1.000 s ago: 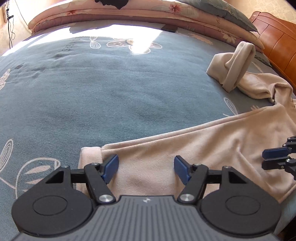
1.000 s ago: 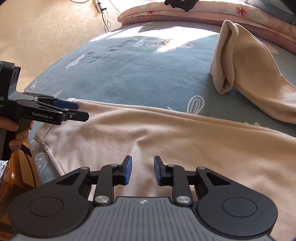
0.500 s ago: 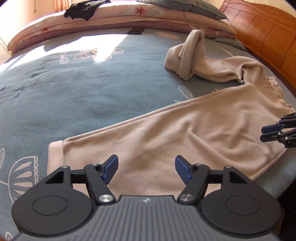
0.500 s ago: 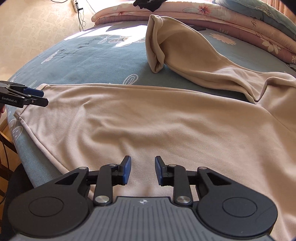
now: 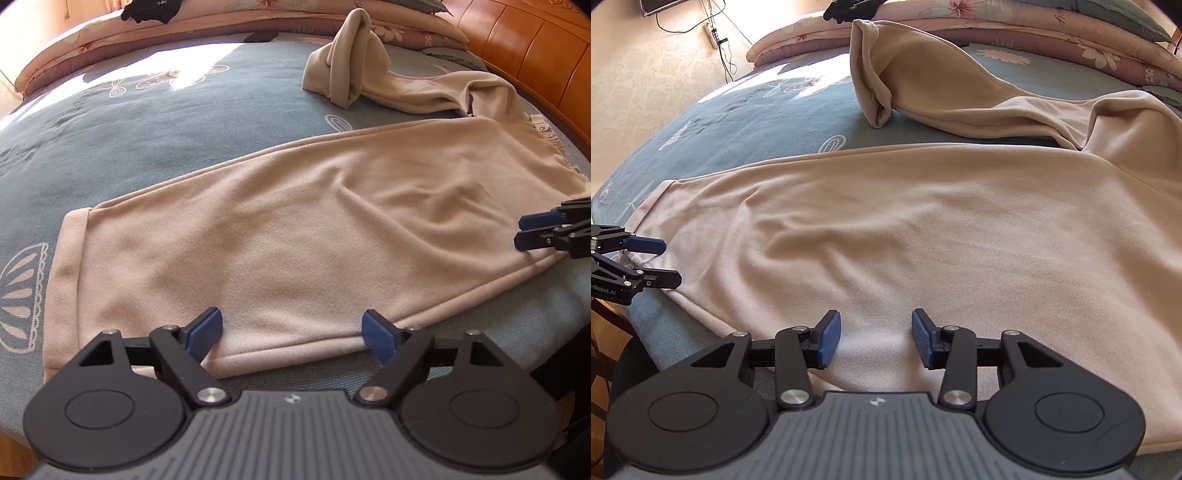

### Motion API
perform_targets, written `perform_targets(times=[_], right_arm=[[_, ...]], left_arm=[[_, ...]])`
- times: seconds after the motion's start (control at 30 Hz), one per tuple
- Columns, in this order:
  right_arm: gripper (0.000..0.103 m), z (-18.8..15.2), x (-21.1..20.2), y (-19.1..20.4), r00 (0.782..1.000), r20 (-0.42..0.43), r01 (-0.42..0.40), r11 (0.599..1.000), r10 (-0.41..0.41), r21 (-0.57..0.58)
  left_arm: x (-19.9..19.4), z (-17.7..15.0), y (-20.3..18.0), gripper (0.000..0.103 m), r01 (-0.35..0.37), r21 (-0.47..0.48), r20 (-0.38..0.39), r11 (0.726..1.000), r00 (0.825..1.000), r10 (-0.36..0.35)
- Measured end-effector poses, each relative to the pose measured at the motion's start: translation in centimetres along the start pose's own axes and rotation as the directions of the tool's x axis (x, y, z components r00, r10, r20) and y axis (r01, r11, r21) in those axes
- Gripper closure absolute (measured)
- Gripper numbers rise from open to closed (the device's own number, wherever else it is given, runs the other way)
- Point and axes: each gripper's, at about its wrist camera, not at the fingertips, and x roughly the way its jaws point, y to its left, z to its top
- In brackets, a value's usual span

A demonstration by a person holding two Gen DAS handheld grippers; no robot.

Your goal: Fold clothes

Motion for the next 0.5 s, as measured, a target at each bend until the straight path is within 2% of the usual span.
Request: perform_targets(times=[0.07,0.13,0.2,0.27,0.37,0.5], right_arm=[[0.046,-1.0,-0.8,-0.1,1.000,0.011,-0.020,1.000,0.020,0.001],[0.045,-1.6,-1.3,-0.2,0.999,0.021,-0.030,1.000,0.030,0.008],[0.045,-1.3,-1.9,-0.5,0.999,0.017,-0.038,0.999,0.038,0.030],[0.044,-0.8,-3.1,-1.2,0.997,0.071,-0.031,0.999,0.028,0.042],[0.036,0.3,-5.3,-3.4,0.977,0.186,0.091,0.994,-0.101,0.064],[0.036,0.6,-5.4,-8.0,0.955,0.194,0.195,0.967,-0.225,0.165]], left_arm=[[-0.2,-0.5,-0.5,0.016,-0.011,0.038,0.003,0.999,1.000,0.011],[-0.2,-0.4,-1.4,0.016,-0.039,0.097,-0.005,0.995,0.999,0.040],[-0.7,0.6,-2.3,0.017,-0.031,0.145,0.024,0.989,0.999,0.027],[-1.1,1.7,-3.3,0.016,-0.023,0.193,0.054,0.981,0.998,0.012],[-0.9,4.0,-5.5,0.016,0.021,0.264,0.099,0.964,0.994,-0.049],[1.3,6.2,-8.5,0.016,0.069,0.318,0.094,0.946,0.990,-0.104]])
